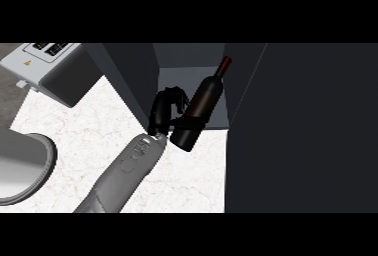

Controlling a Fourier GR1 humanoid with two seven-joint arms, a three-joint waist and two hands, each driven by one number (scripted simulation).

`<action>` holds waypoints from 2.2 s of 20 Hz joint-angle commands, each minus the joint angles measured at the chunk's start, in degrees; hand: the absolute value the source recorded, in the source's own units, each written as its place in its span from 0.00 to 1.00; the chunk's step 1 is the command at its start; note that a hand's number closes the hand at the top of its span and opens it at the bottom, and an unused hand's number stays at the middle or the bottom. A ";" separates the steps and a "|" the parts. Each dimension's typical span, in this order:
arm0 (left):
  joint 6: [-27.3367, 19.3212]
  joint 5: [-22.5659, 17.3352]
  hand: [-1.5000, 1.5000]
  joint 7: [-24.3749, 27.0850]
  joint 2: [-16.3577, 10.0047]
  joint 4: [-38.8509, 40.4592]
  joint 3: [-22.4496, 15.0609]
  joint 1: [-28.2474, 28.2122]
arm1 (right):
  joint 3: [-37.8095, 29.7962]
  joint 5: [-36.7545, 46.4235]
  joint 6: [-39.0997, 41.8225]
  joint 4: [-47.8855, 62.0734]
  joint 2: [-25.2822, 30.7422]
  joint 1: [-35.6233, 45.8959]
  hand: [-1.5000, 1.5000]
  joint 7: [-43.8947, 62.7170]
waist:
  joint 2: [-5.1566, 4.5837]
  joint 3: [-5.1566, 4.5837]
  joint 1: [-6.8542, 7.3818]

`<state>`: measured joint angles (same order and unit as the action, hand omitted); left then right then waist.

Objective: Pick up the wine, place it into the cabinet and close the cabinet

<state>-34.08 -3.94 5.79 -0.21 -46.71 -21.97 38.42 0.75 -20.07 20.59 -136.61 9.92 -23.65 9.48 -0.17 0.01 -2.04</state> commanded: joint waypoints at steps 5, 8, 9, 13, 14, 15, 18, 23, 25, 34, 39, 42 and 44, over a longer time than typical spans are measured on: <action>-3.54 -2.94 1.00 3.56 0.21 15.56 -1.98 7.43 | 1.75 -5.90 -0.93 -8.03 -0.49 -1.76 0.00 4.12 | -0.49 -0.11 -1.30; -4.68 -5.80 1.00 3.97 0.21 18.89 -2.13 8.58 | 0.98 -7.14 0.34 -7.14 -0.45 -2.74 0.00 2.58 | -0.53 -0.10 -1.75; -3.77 -6.76 1.00 4.73 0.21 20.13 -2.65 8.71 | 1.61 -6.06 0.80 -7.40 -0.65 -3.19 0.00 1.83 | -0.61 -0.11 -2.20; -3.41 -7.31 1.00 5.65 0.21 27.11 -0.12 11.98 | 0.73 -6.94 -0.21 -6.93 -0.39 -1.76 0.00 2.73 | -0.94 -0.14 -2.47; -4.53 -8.70 1.00 7.00 0.21 26.28 -0.19 10.48 | 0.30 -7.98 3.20 -4.83 0.04 -4.37 0.00 -0.32 | -0.72 -0.09 -2.53; -2.79 -9.30 1.00 7.22 0.21 26.99 0.42 11.11 | -0.86 -8.94 -1.51 -4.65 0.09 2.01 0.00 3.94 | -0.99 -0.16 -1.59; -3.94 -9.68 1.00 9.95 0.21 29.98 3.87 13.74 | 0.33 -9.01 0.21 -8.43 0.19 -3.35 0.00 3.61 | -0.85 -0.17 -2.19; -4.32 -13.41 1.00 12.45 0.21 30.60 3.70 13.76 | 2.35 -6.76 0.63 -4.09 -0.37 0.13 0.00 2.76 | -1.13 -0.17 -2.87; -4.80 -12.90 1.00 12.54 0.21 33.50 6.30 17.54 | 0.33 -9.04 2.65 -5.40 0.76 -2.66 0.00 1.33 | -1.06 -0.13 -2.99; -10.78 -9.01 1.00 14.78 0.21 39.34 4.08 23.67 | 0.71 -7.83 2.91 -4.08 0.69 -1.92 0.00 0.19 | -1.35 -0.09 -4.03; -10.67 -5.91 1.00 12.82 0.21 40.86 -0.03 25.68 | 2.35 -7.87 2.68 -1.82 0.72 1.26 0.00 0.93 | -1.58 -0.09 -4.23; -12.02 -5.56 1.00 13.01 0.21 40.67 -0.48 24.74 | 1.14 -8.72 4.21 -1.04 0.94 -0.52 0.00 -0.82 | -1.72 -0.08 -5.15; -12.24 -5.69 1.00 10.07 0.21 39.91 -0.99 25.70 | 2.45 -7.00 3.71 -2.93 0.33 -0.94 0.00 -0.54 | -1.46 -0.10 -5.25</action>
<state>-45.39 -10.24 17.82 -0.01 -6.64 -21.85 63.47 2.55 -24.11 25.04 -134.84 10.57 -23.08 7.26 -1.69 -0.06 -6.90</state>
